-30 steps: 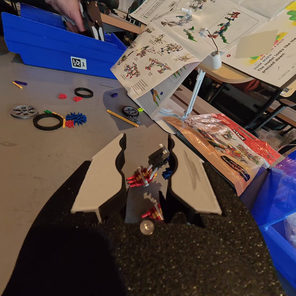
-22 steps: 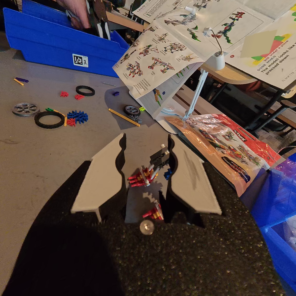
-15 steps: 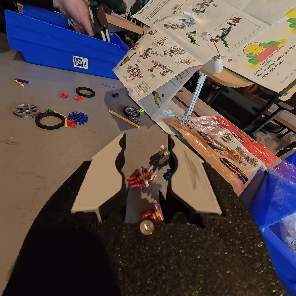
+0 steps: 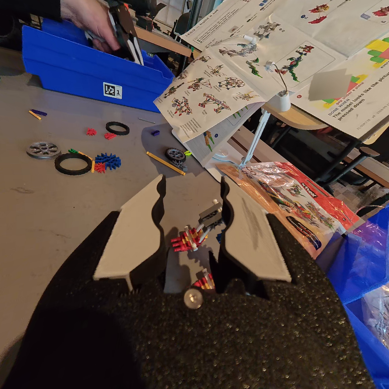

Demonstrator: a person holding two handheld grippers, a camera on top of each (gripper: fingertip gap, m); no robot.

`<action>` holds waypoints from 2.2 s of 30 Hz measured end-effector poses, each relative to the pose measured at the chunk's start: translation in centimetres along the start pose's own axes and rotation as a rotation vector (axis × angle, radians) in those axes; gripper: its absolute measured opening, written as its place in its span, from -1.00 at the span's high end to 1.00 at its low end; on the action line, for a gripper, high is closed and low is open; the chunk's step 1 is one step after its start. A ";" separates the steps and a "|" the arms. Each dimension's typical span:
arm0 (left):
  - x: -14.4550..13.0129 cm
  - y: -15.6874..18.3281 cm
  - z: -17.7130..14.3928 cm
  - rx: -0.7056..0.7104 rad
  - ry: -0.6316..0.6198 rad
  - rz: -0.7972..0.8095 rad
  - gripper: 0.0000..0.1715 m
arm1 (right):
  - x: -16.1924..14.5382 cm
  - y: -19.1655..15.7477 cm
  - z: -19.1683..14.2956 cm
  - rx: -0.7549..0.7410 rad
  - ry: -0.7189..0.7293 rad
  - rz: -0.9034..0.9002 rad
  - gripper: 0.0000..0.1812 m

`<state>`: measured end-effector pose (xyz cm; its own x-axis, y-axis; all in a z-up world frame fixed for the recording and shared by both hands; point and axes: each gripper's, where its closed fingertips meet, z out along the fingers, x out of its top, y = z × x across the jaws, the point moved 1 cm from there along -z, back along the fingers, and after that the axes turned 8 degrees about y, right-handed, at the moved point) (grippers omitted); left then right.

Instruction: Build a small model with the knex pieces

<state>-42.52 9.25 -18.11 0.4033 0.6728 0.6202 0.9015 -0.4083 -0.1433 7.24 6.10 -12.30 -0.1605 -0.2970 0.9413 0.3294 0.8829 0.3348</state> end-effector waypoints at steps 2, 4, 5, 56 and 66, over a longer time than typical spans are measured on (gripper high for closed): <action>-0.1 -0.4 -0.2 0.021 -0.017 0.030 0.94 | 0.0 -0.1 0.0 0.001 -0.003 -0.003 0.43; -0.2 -0.3 0.1 0.008 -0.039 0.026 0.74 | 0.0 0.0 0.0 0.000 -0.001 -0.005 0.43; -0.4 -0.1 0.4 0.000 -0.058 0.030 0.70 | 0.1 0.0 -0.1 -0.002 0.000 -0.005 0.43; 11.6 23.5 -6.7 -0.305 0.246 0.477 0.74 | 1.0 -0.5 -0.4 -0.003 0.010 -0.050 0.43; 4.3 33.3 -1.6 -0.574 0.022 0.549 0.72 | 1.0 -0.9 -0.3 0.010 0.003 -0.062 0.43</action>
<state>-11.04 -2.45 -18.95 0.7581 0.2729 0.5923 0.3506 -0.9364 -0.0174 7.05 4.95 -11.62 -0.1773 -0.3521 0.9190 0.3099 0.8663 0.3917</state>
